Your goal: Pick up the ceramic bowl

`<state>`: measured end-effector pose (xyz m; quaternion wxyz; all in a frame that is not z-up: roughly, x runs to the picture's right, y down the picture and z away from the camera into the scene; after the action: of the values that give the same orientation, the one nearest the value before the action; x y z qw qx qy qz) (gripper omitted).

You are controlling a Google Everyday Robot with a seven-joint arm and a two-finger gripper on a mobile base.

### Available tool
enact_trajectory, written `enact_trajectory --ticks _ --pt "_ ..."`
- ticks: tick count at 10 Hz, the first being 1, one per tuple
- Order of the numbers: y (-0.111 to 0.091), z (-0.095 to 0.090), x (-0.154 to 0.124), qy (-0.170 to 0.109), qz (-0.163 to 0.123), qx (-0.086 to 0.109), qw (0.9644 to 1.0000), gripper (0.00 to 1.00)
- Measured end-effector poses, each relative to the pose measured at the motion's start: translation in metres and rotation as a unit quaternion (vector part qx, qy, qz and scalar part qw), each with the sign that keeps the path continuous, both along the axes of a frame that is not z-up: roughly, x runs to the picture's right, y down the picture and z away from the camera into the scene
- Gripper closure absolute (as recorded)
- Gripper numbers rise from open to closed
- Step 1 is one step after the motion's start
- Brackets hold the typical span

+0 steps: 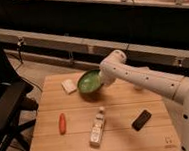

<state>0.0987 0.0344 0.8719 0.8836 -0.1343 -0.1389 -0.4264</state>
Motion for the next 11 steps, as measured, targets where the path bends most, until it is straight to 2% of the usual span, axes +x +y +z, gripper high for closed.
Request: enact_trajectory --ticks 2,5,7,10,11 --pt "-0.003 -0.002 -0.001 -0.001 -0.002 0.004 1.0 1.0" --pt "-0.007 -0.004 -0.025 -0.001 -0.002 0.009 1.0 1.0" --pt "-0.009 -0.004 -0.021 0.0 -0.001 0.012 0.9999 1.0" --pt "-0.012 -0.005 0.005 0.002 -0.004 0.018 0.9998 1.0" --pt "-0.012 -0.006 0.003 0.001 -0.005 0.019 0.9998 1.0"
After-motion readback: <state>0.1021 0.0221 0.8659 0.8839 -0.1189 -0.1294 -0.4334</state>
